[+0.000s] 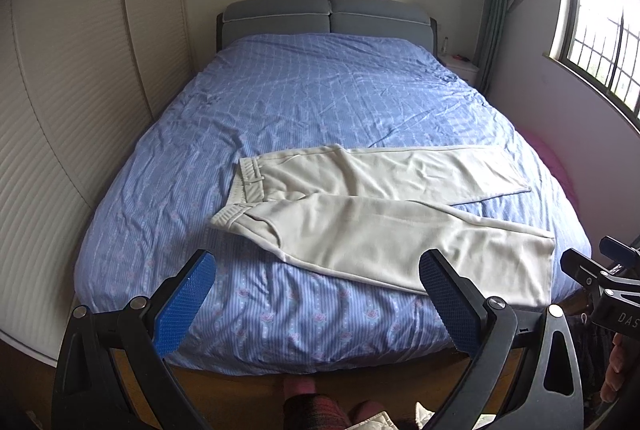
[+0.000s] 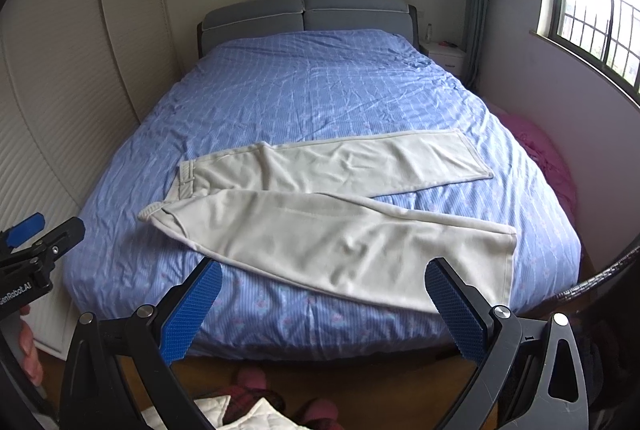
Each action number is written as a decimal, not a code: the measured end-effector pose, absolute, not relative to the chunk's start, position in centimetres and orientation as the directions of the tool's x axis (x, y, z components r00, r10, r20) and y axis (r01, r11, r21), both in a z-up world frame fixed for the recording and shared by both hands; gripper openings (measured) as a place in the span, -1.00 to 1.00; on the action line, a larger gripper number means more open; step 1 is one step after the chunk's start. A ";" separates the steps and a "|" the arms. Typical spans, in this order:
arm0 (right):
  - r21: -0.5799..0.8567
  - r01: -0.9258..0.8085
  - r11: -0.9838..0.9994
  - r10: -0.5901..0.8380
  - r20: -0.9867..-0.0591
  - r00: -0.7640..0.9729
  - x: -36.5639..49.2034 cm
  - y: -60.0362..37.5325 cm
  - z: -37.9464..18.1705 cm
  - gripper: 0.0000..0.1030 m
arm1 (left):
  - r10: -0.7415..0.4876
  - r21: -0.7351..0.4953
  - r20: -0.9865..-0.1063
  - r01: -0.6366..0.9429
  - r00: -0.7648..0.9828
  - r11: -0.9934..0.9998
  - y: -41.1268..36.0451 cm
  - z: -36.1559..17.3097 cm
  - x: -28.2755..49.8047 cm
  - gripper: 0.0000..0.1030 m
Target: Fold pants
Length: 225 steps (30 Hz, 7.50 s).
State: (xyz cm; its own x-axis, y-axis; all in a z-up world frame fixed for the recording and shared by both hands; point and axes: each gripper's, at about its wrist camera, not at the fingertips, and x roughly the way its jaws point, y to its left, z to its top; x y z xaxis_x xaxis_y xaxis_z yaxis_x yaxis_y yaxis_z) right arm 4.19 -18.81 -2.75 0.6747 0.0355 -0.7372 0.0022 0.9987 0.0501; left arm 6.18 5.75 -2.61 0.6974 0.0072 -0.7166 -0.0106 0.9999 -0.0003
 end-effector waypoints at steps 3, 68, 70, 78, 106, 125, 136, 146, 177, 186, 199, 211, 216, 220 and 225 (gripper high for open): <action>0.070 0.007 0.998 0.049 -0.766 0.641 6.0 -17.4 -4.5 0.99 | 0.035 0.022 -0.739 -0.028 0.673 0.999 8.0 -4.4 8.3 1.00; 0.370 0.361 0.856 0.105 -0.809 0.579 40.6 -14.6 -18.2 -0.80 | -0.341 -0.403 -0.864 -0.102 0.371 0.910 21.9 -21.5 43.0 -0.81; 0.345 0.327 0.880 0.108 -0.816 0.568 44.1 -13.9 -18.6 -0.80 | -0.321 -0.391 -0.868 -0.123 0.378 0.912 22.5 -22.2 46.0 -0.81; 0.272 0.259 0.927 0.139 -0.889 0.437 55.5 -11.8 -24.6 -0.80 | -0.247 -0.323 -0.909 -0.196 0.335 0.926 24.5 -27.7 56.0 -0.83; 0.342 0.170 0.924 0.187 -0.793 0.579 40.3 -14.0 -13.4 0.21 | -0.441 -0.253 -0.800 0.439 0.406 0.862 8.6 -14.5 42.5 0.28; 0.378 0.523 0.764 0.100 -0.870 0.483 21.3 -45.1 -19.7 0.21 | -0.391 -0.304 -0.899 0.365 0.195 0.880 -17.5 -19.9 32.2 0.29; 0.379 0.621 0.686 0.229 -0.923 0.310 17.3 -50.9 -30.5 0.21 | -0.307 -0.275 -0.951 0.340 0.041 0.899 -24.8 -27.7 33.1 0.29; 0.399 0.747 0.532 0.261 -0.916 0.303 16.8 -52.1 -38.7 0.21 | -0.321 -0.333 -0.943 0.243 -0.086 0.911 -26.3 -35.6 37.5 0.27; 0.543 0.499 0.676 0.029 -0.695 0.718 36.7 -63.6 -15.3 -0.81 | -0.490 -0.384 -0.851 0.409 0.192 0.828 -35.0 -20.8 54.4 -0.80; 0.529 0.439 0.726 0.164 -0.753 0.637 51.7 -68.4 -21.7 -0.83 | -0.381 -0.332 -0.911 0.267 0.158 0.905 -37.3 -25.7 62.0 -0.80; 0.418 0.272 0.867 0.218 -0.808 0.548 65.3 -72.1 -27.8 -0.31 | -0.232 -0.220 -0.969 0.134 0.081 0.966 -39.3 -31.4 67.1 -0.76; 0.248 -0.066 0.967 0.255 -0.901 0.351 67.7 -67.3 -34.0 0.02 | -0.118 -0.034 -0.947 0.273 0.298 0.961 -37.3 -24.4 63.4 0.53; 0.167 -0.115 0.979 0.196 -0.924 0.327 68.4 -65.6 -35.8 -0.54 | -0.005 0.081 -0.963 0.306 0.269 0.949 -35.5 -26.7 62.7 0.53; 0.016 -0.173 0.985 0.088 -0.906 0.413 67.1 -64.4 -33.3 -0.63 | -0.002 0.071 -0.967 0.277 0.255 0.958 -34.4 -27.2 61.9 0.52; -0.010 -0.126 0.992 0.055 -0.861 0.506 68.7 -65.7 -29.6 -0.68 | -0.031 0.028 -0.963 0.215 0.267 0.976 -34.1 -26.7 60.9 0.52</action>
State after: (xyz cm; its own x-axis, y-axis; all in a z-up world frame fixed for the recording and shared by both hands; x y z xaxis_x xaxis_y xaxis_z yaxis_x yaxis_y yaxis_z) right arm 68.67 -65.73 -29.60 0.5062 0.0555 -0.8606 -0.1262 0.9919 -0.0103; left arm 60.91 -34.09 -26.70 0.2673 -0.0308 -0.9631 0.2148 0.9762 0.0285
